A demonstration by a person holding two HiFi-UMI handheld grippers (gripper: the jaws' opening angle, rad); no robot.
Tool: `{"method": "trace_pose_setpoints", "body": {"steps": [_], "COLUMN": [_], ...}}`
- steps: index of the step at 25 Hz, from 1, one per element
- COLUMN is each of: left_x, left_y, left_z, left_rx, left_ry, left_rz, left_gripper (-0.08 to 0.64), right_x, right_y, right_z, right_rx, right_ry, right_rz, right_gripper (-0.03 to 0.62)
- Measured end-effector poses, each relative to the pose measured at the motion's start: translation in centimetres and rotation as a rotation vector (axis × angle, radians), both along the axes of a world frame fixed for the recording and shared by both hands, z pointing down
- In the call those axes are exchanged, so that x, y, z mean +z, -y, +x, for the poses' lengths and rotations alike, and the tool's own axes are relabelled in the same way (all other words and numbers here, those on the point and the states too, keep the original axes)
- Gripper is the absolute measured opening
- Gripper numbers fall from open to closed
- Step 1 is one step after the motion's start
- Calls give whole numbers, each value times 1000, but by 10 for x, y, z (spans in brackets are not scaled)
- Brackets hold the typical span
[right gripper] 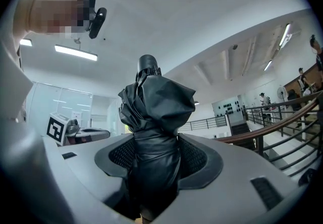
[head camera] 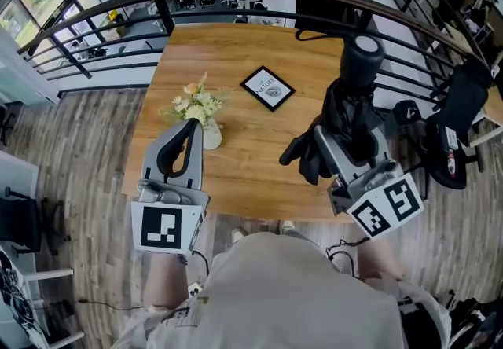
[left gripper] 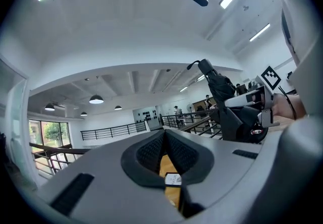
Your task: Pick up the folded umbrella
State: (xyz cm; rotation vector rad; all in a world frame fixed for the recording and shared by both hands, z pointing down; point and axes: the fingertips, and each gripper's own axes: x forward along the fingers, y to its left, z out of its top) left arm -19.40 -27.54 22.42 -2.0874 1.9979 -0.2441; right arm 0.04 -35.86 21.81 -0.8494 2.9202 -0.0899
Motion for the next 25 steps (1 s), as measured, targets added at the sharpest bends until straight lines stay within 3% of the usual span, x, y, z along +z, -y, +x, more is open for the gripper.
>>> {"method": "trace_pose_setpoints", "body": {"steps": [8,25], "left_x": [41,50], "left_y": [1,3], "left_z": [1,3], "left_rx": [-7,3], "left_ry": [-39,-72], "left_rz": [-88,-132], "left_gripper": [17,17], "right_x": [47,46], "right_y": [0,15], "right_z": [3,6], "right_rx": [-3,10], "right_ry": [-82,-102], "right_rz": [-88,-91], "right_gripper": [265,268]}}
